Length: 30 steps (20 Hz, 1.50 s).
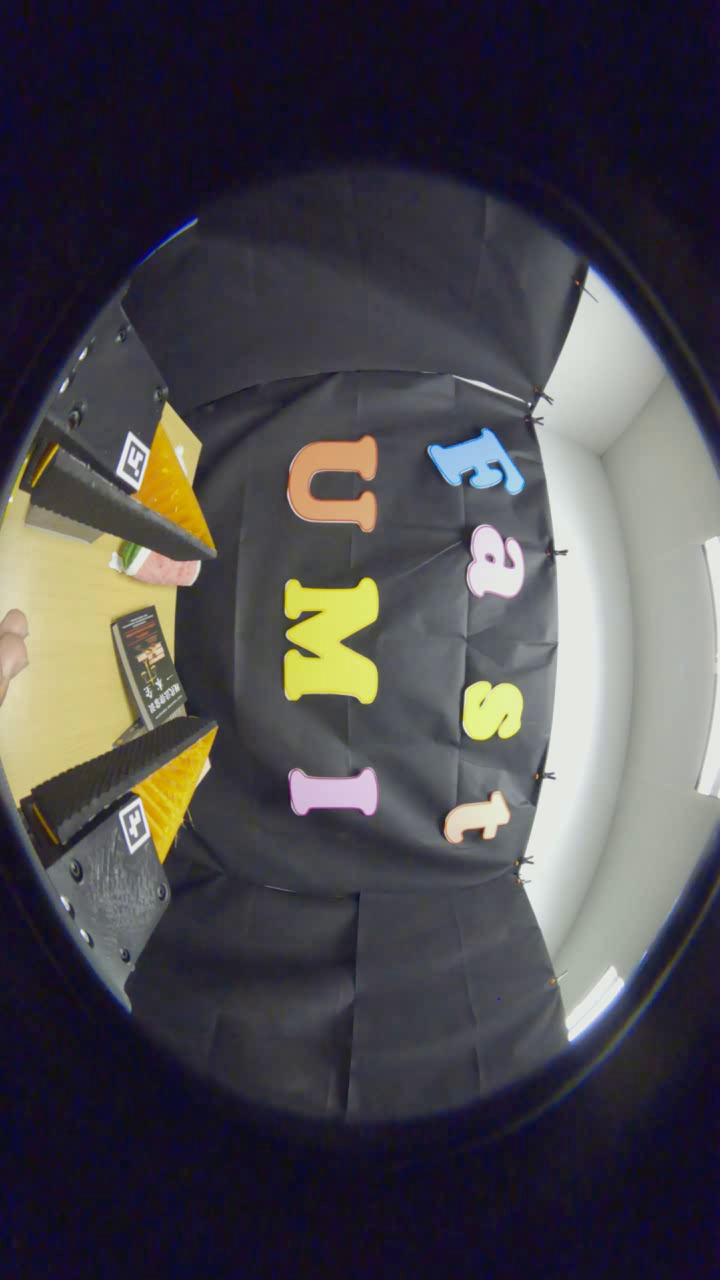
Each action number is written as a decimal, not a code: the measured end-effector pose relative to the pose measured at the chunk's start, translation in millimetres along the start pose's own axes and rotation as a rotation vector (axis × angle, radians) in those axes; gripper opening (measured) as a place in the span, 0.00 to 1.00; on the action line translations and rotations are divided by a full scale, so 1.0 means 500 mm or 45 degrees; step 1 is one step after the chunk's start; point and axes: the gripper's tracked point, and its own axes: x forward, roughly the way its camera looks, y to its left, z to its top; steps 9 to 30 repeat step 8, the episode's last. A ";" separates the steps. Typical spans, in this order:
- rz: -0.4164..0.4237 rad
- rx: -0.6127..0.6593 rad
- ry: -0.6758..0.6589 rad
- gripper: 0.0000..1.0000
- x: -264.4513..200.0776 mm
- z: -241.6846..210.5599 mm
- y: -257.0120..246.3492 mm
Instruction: Open the storage box then place both shoes into the box .Put the left shoe in first, then the right shoe, with the right side of both shoes facing outward in a uniform manner.
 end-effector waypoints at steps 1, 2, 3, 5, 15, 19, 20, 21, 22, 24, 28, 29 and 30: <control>0.003 -0.015 0.006 0.95 0.002 -0.010 0.003; -0.006 -0.025 0.009 0.95 0.003 -0.014 0.000; -0.011 -0.027 0.013 0.95 0.001 -0.015 -0.004; -0.009 -0.017 0.016 0.95 0.002 -0.018 -0.003; -0.007 -0.004 0.005 0.95 -0.003 -0.014 -0.006; -0.007 -0.004 0.005 0.95 -0.003 -0.014 -0.006; -0.007 -0.004 0.005 0.95 -0.003 -0.014 -0.006; -0.007 -0.004 0.005 0.95 -0.003 -0.014 -0.006; -0.007 -0.004 0.005 0.95 -0.003 -0.014 -0.006; -0.007 -0.004 0.005 0.95 -0.003 -0.014 -0.006; -0.007 -0.004 0.005 0.95 -0.003 -0.014 -0.006; -0.007 -0.004 0.005 0.95 -0.003 -0.014 -0.006; -0.007 -0.004 0.005 0.95 -0.003 -0.014 -0.006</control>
